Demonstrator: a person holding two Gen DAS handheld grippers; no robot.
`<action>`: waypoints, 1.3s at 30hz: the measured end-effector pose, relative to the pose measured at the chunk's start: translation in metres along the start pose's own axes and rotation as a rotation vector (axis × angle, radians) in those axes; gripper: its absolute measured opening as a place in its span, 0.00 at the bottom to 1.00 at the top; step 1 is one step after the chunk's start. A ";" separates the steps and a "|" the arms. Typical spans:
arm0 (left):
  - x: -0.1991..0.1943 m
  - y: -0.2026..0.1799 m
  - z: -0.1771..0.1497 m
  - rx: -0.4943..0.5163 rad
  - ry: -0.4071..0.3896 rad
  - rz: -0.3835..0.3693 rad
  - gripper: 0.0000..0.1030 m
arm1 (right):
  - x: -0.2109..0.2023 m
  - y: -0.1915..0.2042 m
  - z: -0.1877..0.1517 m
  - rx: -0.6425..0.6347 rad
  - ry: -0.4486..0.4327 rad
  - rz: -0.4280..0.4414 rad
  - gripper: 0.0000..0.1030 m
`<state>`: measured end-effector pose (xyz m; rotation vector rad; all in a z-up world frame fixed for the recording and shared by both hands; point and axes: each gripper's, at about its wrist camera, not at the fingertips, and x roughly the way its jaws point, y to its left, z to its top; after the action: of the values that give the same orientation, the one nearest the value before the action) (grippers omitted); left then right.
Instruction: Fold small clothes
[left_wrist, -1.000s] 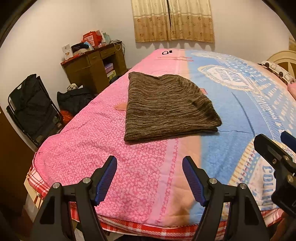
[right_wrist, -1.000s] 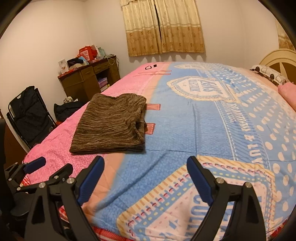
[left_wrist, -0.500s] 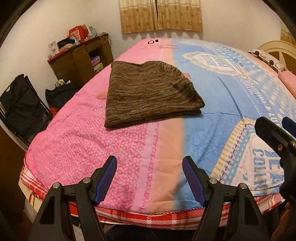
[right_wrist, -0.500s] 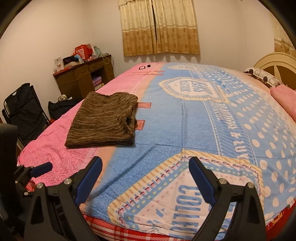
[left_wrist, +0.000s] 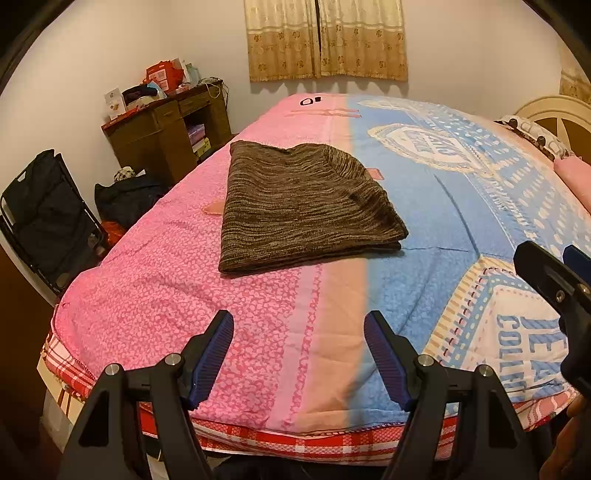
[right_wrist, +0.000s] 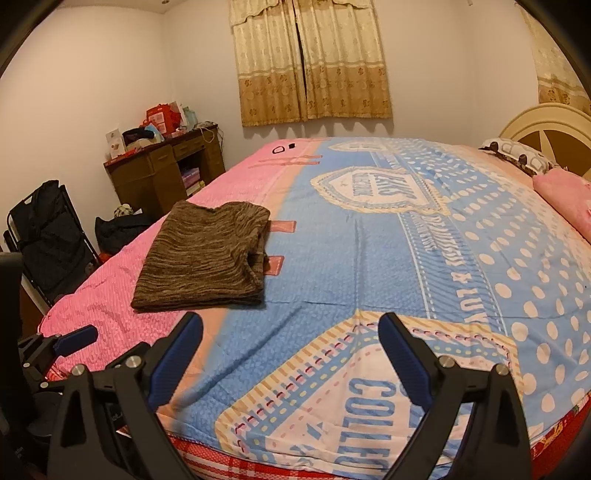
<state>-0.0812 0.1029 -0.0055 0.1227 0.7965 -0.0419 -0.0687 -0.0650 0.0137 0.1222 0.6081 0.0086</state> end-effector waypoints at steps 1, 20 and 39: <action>0.000 0.000 0.000 0.000 -0.003 -0.001 0.72 | -0.001 -0.001 0.001 0.002 -0.003 0.000 0.95; -0.064 0.010 0.020 0.001 -0.297 0.104 0.72 | -0.060 0.011 0.033 -0.031 -0.293 0.046 1.00; -0.082 0.018 0.026 -0.020 -0.352 0.108 0.72 | -0.080 0.020 0.036 -0.067 -0.384 0.066 1.00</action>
<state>-0.1187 0.1164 0.0732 0.1351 0.4381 0.0458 -0.1134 -0.0531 0.0905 0.0760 0.2195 0.0682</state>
